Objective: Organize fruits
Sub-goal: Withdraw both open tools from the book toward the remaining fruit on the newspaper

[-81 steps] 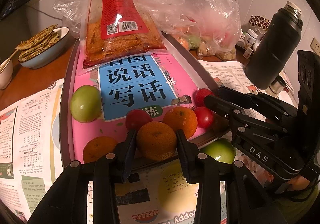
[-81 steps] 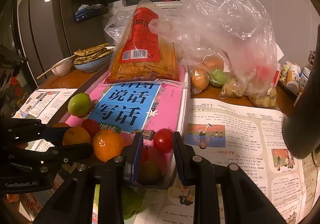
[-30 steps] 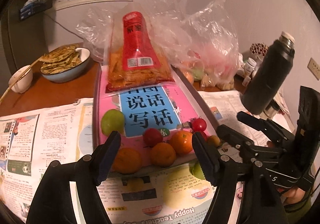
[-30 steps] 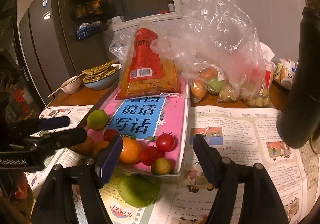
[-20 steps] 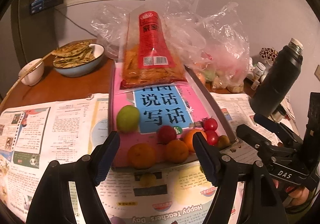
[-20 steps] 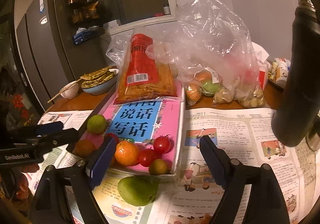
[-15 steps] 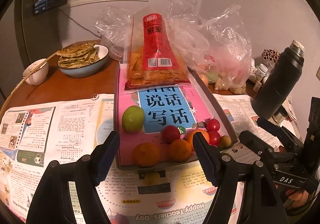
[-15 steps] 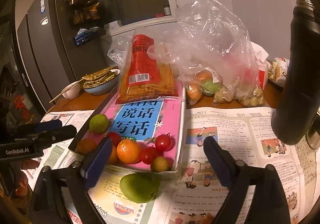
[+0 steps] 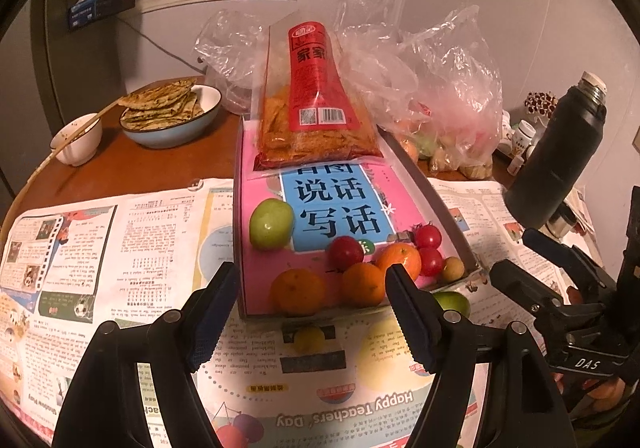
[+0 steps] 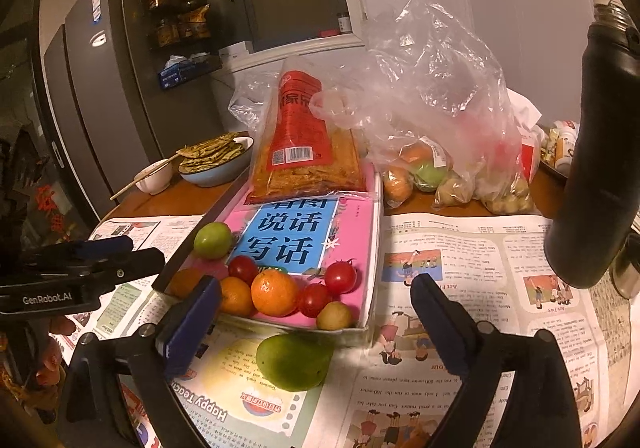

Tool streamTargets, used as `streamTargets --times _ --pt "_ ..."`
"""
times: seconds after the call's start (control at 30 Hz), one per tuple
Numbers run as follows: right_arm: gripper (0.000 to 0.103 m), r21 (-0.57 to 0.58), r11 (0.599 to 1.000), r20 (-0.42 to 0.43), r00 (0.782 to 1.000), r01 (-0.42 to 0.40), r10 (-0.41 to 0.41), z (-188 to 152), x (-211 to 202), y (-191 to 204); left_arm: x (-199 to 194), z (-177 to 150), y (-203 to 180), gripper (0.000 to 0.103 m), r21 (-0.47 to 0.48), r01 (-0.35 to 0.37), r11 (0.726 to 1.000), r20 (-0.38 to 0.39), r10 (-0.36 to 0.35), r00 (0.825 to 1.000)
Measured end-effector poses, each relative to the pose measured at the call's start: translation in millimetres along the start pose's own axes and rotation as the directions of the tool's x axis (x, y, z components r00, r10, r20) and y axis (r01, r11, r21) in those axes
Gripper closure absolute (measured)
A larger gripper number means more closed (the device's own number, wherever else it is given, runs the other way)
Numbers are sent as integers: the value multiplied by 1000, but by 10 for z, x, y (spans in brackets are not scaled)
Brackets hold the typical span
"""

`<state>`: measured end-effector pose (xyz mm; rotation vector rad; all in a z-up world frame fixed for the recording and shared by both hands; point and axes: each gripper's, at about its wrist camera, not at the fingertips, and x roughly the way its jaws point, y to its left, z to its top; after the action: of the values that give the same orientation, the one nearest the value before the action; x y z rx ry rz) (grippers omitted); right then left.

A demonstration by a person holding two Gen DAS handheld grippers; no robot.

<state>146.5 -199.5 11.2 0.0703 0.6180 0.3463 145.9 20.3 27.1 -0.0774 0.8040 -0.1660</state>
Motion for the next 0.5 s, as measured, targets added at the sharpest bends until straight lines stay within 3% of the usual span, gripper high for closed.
streamTargets --times 0.5 --pt "5 -9 1000 -9 1000 -16 16 -90 -79 65 -92 -94 138 27 -3 -4 1000 -8 4 1000"
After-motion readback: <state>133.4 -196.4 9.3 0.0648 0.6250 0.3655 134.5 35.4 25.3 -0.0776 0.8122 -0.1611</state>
